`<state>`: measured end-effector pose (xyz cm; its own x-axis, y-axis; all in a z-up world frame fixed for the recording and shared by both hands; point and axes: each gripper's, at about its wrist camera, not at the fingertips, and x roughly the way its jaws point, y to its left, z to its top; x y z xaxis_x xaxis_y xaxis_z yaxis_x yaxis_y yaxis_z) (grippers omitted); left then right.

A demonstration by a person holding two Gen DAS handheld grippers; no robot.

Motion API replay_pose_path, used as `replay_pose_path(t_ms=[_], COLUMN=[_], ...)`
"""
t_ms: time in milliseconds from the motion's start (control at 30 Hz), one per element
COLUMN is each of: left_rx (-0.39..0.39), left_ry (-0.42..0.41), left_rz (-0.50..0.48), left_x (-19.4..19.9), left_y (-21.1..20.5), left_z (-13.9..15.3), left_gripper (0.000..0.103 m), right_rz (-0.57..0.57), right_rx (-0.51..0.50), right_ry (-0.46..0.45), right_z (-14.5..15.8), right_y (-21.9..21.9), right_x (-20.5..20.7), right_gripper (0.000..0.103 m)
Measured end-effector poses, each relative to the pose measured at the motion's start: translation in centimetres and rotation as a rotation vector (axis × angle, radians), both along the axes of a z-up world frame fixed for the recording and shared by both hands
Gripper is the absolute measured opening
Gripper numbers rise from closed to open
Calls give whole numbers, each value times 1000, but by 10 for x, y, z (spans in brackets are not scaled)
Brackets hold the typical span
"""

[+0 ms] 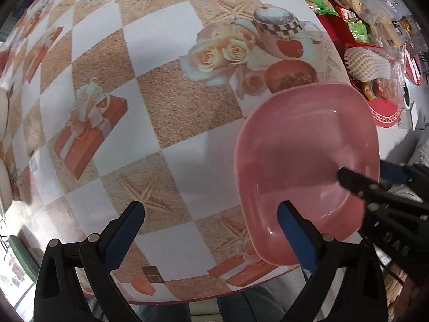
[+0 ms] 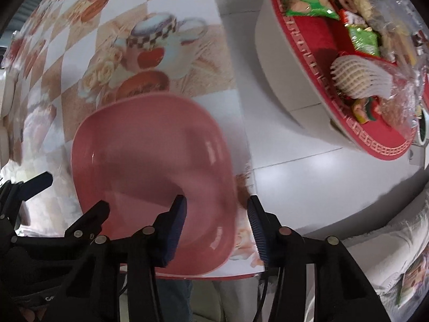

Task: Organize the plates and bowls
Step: 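Reach the right gripper toward the pink plate's rim, then grasp the pink plate rim with the right gripper and lift it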

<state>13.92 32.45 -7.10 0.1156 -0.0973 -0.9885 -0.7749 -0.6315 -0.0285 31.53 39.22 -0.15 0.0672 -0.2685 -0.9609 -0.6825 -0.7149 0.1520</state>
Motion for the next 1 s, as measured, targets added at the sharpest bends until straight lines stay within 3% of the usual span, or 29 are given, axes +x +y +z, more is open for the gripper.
replay_pose_path(t_ms=[533,800,1000], left_rx=[7,-32,-55], left_ry=[21,94,108], left_rz=[26,6,74], left_x=[-33,-61,-89], left_y=[-58,-122,-189], left_z=[7,17,23], left_gripper=[100,100,100], right_rz=[137,241,307], right_rx=[4,-44,-74], right_ry=[34,80,93], right_z=[7,18,27], right_y=[-41,-103,-151], right_x=[-44,-88,-124], right_gripper=[49,49,49])
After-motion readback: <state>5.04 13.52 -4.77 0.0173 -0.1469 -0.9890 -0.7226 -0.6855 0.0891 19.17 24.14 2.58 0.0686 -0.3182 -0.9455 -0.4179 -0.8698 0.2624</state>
